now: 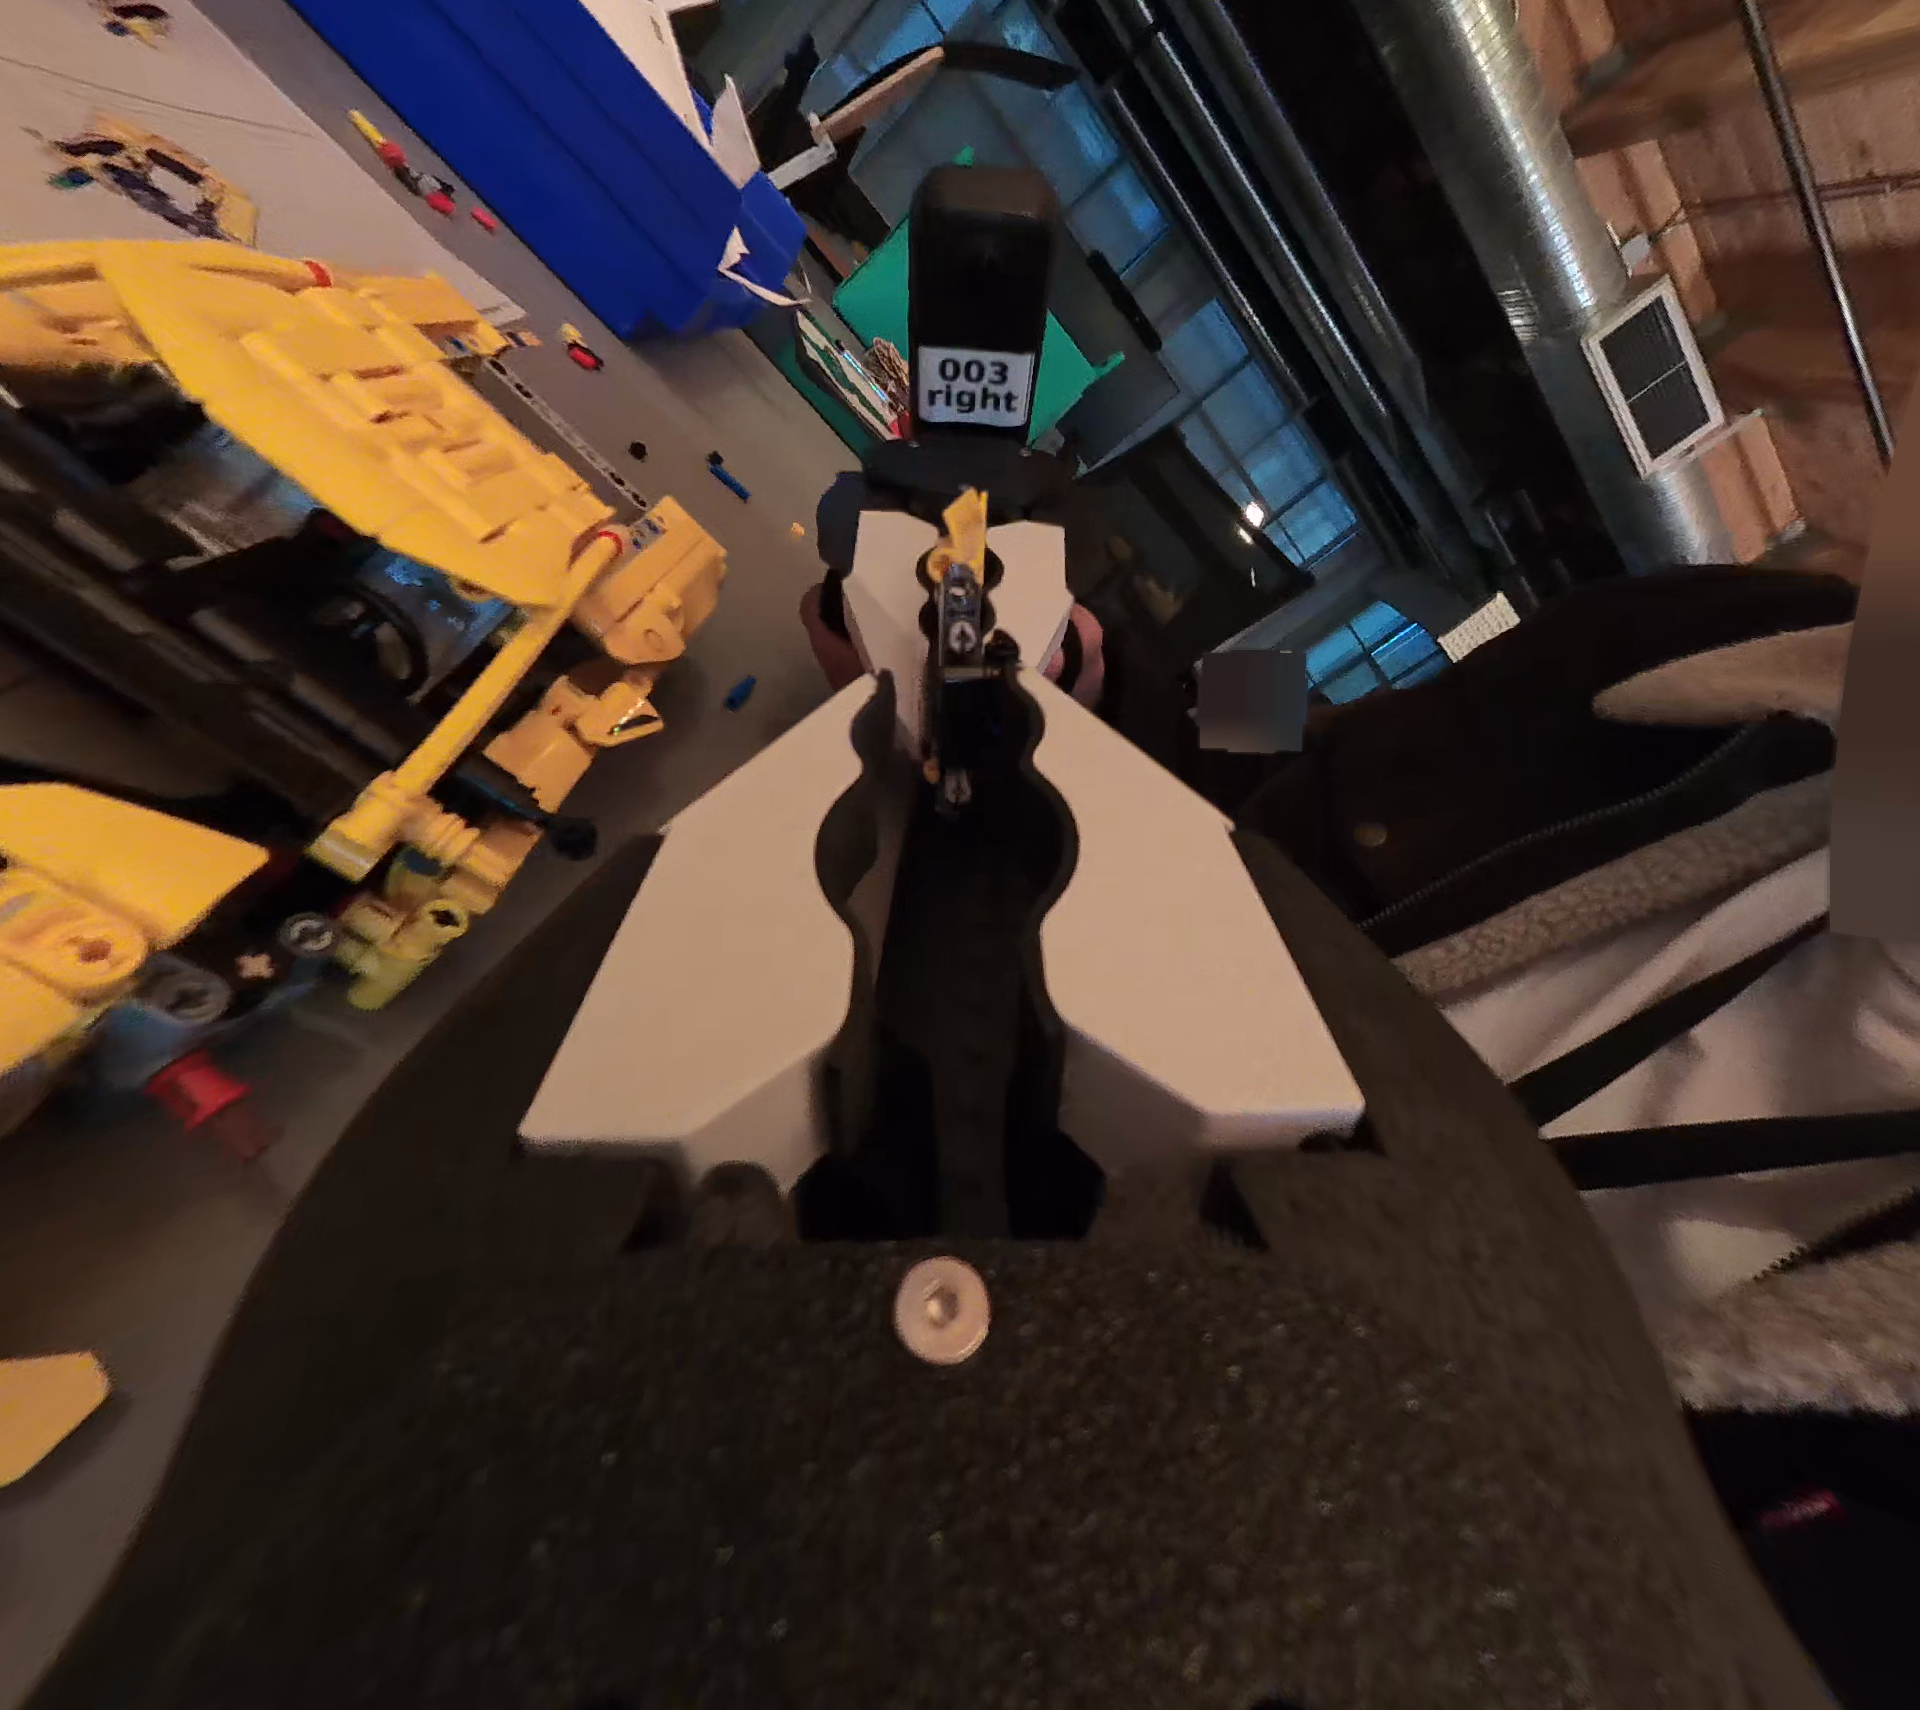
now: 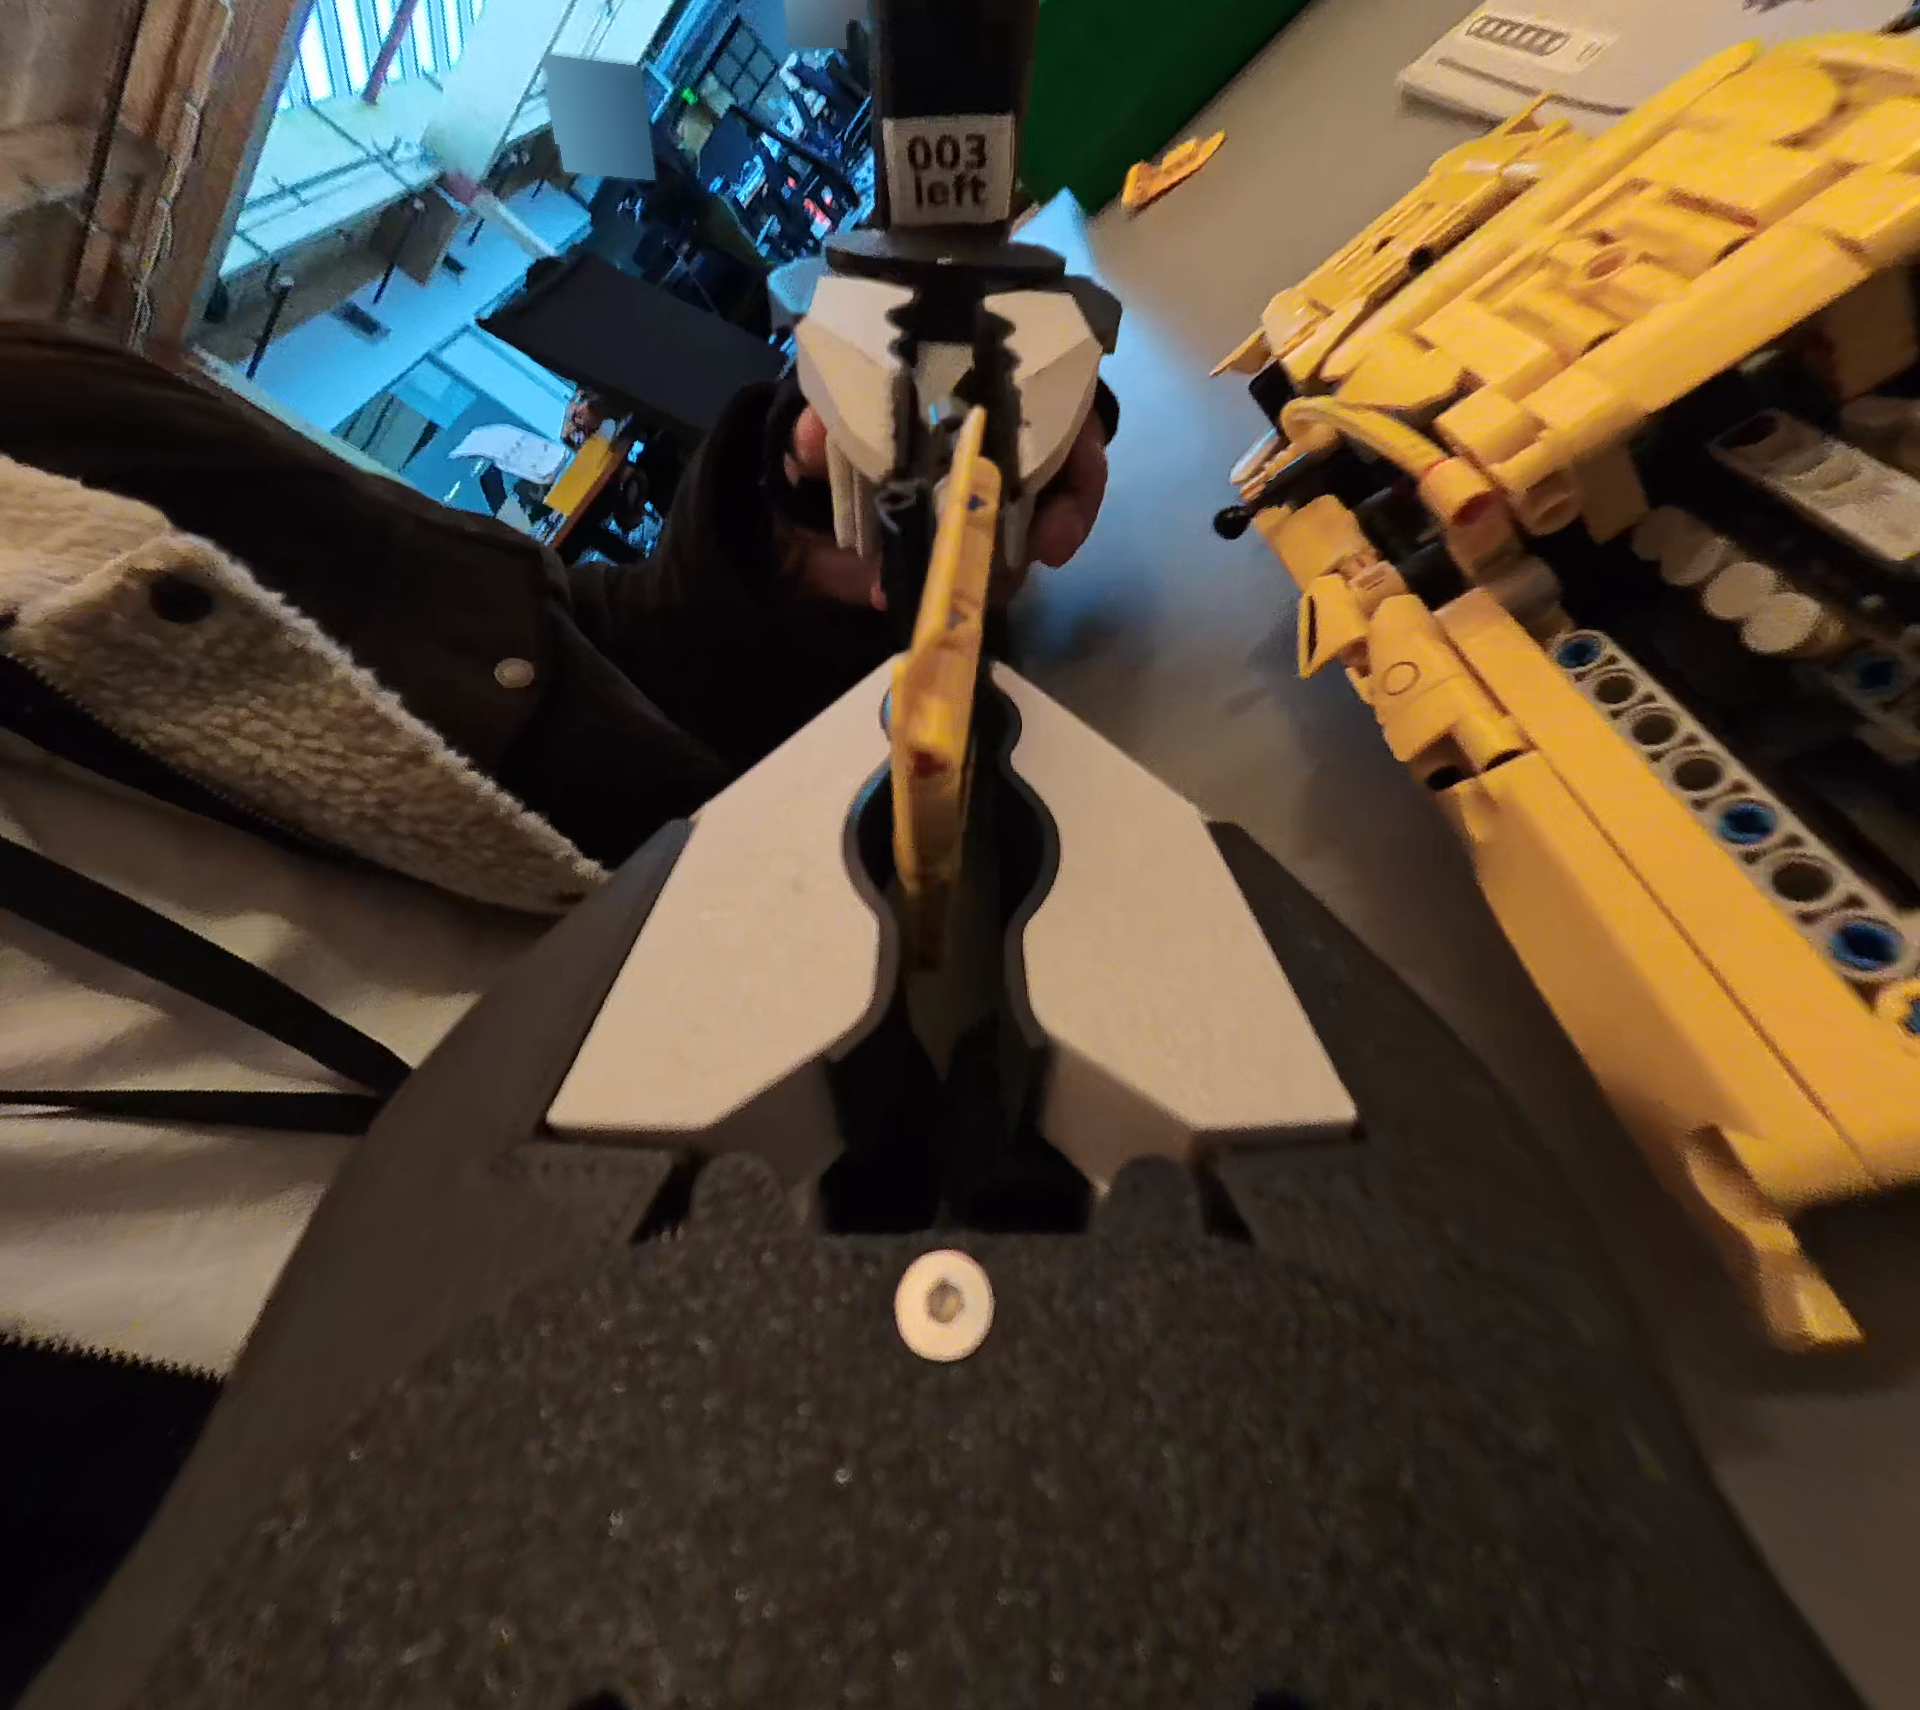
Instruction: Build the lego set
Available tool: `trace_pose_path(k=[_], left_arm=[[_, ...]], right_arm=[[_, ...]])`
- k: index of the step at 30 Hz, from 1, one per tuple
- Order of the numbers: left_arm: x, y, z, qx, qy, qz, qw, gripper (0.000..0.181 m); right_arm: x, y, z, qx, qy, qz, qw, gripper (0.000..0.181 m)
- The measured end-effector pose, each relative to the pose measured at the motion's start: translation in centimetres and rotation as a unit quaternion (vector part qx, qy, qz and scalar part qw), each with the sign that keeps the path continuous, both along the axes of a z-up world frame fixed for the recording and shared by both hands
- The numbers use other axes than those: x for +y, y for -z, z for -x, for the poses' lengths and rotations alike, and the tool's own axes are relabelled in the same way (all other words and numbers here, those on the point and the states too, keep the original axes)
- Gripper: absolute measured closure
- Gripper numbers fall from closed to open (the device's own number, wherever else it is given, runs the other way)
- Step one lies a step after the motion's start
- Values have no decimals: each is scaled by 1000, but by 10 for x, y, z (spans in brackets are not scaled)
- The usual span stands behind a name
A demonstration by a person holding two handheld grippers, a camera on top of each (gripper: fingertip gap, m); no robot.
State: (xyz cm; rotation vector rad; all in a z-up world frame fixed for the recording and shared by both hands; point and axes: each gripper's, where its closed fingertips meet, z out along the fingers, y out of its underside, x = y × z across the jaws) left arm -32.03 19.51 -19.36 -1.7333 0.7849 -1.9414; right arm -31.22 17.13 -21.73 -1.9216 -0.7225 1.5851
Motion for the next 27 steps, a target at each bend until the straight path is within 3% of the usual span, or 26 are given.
trace_pose_path(k=[8, 12, 15, 18, 22, 27], left_arm=[[7, -4, 4, -9, -21, -6, 1000, 160], [-3, -1, -2, 3, -2, -28, 1000, 159], [-6, 1, -2, 12, 3, -37, 999, 175], [-7, 2, -2, 17, 3, -49, 999, 175], [-2, 1, 2, 13, -8, -45, 999, 175], [-5, 1, -1, 15, -1, -48, 999, 175]], right_arm=[[-3, 3, 2, -9, -8, 3, 1000, 173], [-7, 7, 6, -21, -20, 3, 1000, 173], [-8, 8, 7, -22, -22, 5, 999, 174], [-8, 8, 7, -22, -23, 1, 999, 173], [7, -15, -2, 43, 20, -18, 999, 152], [15, -18, -6, 65, 44, 10, 997, 161]])
